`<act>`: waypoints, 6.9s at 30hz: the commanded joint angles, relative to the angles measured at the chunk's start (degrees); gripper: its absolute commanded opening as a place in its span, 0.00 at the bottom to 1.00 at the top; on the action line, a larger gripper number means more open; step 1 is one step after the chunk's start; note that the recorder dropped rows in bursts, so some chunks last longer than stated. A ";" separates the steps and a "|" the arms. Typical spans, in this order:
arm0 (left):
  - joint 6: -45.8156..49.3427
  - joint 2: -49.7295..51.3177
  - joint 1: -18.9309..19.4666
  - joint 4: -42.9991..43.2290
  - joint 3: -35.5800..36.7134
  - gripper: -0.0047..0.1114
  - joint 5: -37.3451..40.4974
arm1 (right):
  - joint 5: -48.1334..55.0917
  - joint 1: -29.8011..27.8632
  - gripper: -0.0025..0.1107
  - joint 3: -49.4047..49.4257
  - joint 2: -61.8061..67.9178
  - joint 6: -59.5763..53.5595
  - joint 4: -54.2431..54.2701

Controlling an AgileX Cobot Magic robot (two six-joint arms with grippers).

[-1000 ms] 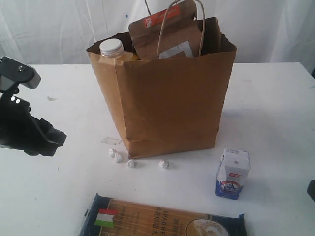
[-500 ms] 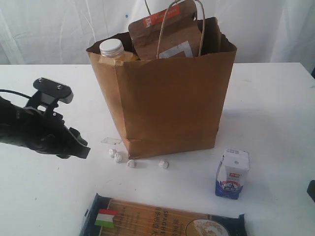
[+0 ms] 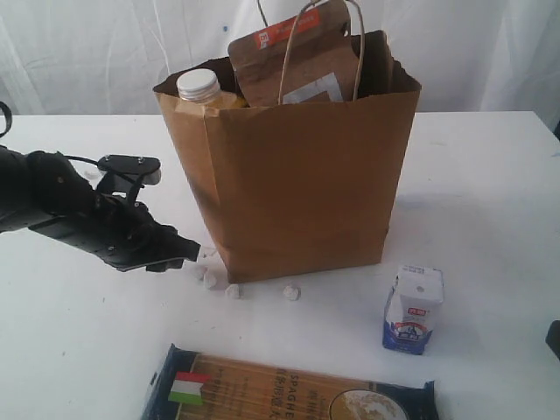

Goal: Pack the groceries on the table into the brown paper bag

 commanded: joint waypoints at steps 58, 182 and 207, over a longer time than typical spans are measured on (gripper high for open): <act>1.36 7.64 -3.66 -4.54 -6.04 0.28 12.13 | -0.31 -0.25 0.02 0.31 -0.34 0.05 0.06; 39.91 -7.28 -9.06 -33.21 -35.01 0.51 26.47 | -0.31 -0.25 0.02 0.31 -0.34 0.05 0.06; 3.94 -24.34 -8.96 8.94 -35.01 0.30 43.46 | -0.31 -0.25 0.02 0.31 -0.34 0.05 0.06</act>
